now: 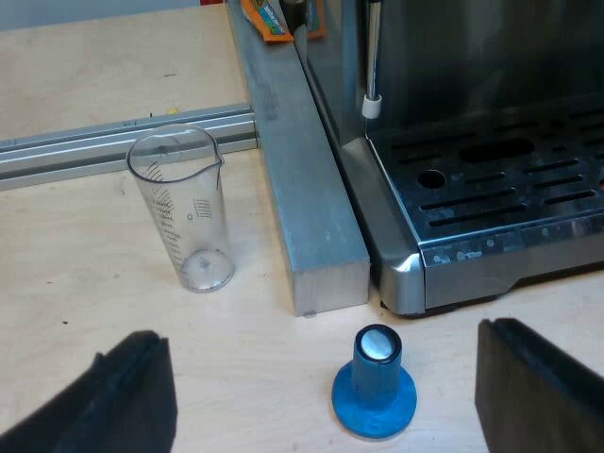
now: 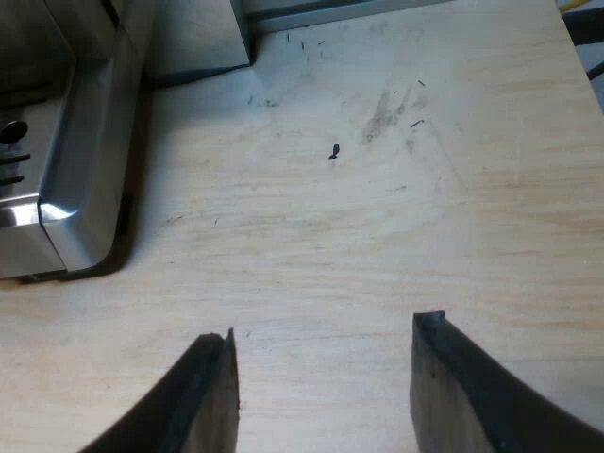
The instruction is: Grind coffee beans and then tamp
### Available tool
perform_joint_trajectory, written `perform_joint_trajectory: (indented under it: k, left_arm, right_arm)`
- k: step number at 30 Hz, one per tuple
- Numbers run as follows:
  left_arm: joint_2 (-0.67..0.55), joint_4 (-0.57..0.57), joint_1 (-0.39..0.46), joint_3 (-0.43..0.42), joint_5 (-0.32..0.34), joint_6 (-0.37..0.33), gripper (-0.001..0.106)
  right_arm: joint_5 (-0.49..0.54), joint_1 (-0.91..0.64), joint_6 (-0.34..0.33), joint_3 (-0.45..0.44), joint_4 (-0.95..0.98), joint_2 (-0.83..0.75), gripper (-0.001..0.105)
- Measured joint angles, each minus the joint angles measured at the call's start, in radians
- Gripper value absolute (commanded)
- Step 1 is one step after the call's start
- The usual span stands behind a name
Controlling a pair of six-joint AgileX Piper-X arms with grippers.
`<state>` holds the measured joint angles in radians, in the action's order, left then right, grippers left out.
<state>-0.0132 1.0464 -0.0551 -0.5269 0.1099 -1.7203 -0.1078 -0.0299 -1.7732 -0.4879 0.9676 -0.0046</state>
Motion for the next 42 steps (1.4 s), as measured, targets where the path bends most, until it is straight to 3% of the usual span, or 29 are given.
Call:
perform_joint_trajectory:
  k: [4, 5, 6, 10, 15, 19, 24, 32, 38, 40, 42]
  left_arm:
    - [0.000, 0.000, 0.000, 0.000, 0.000, 0.000, 0.067]
    - [0.000, 0.000, 0.000, 0.000, 0.002, 0.000, 0.068]
    - [0.000, 0.009, 0.000, -0.003, 0.032, 0.000, 0.071]
    - [0.000, 0.046, 0.000, -0.029, 0.053, -0.008, 0.079]
    - [0.000, 0.014, 0.000, -0.050, 0.117, -0.024, 0.079]
    - [0.000, -0.025, 0.000, -0.049, 0.188, -0.054, 0.079]
    - [0.000, -0.041, -0.011, -0.049, 0.254, -0.071, 0.079]
    - [0.043, -0.221, -0.216, -0.015, 0.420, -0.026, 0.079]
    - [0.044, -0.312, -0.266, 0.020, 0.446, -0.024, 0.079]
    - [0.044, -0.359, -0.286, 0.049, 0.471, -0.024, 0.079]
    - [0.044, -0.472, -0.305, 0.145, 0.514, -0.024, 0.079]
  right_arm:
    - [0.000, 0.000, 0.012, 0.000, 0.000, 0.000, 0.044]
    - [0.000, 0.000, 0.057, -0.003, 0.008, 0.000, 0.044]
    - [0.000, 0.000, 0.061, -0.011, 0.016, 0.000, 0.044]
    - [-0.003, 0.002, 0.064, -0.063, 0.039, 0.014, 0.044]
    - [-0.008, 0.060, 0.064, -0.139, 0.046, 0.075, 0.045]
    - [-0.055, 0.132, 0.045, -0.197, 0.072, 0.138, 0.053]
    - [-0.064, 0.166, 0.037, -0.219, 0.083, 0.163, 0.053]
    - [-0.218, 0.424, -0.030, -0.282, 0.091, 0.346, 0.053]
    - [-0.221, 0.516, -0.036, -0.282, 0.073, 0.367, 0.053]
    - [-0.221, 0.543, -0.036, -0.282, 0.057, 0.367, 0.053]
    - [-0.221, 0.575, -0.036, -0.282, 0.044, 0.367, 0.053]
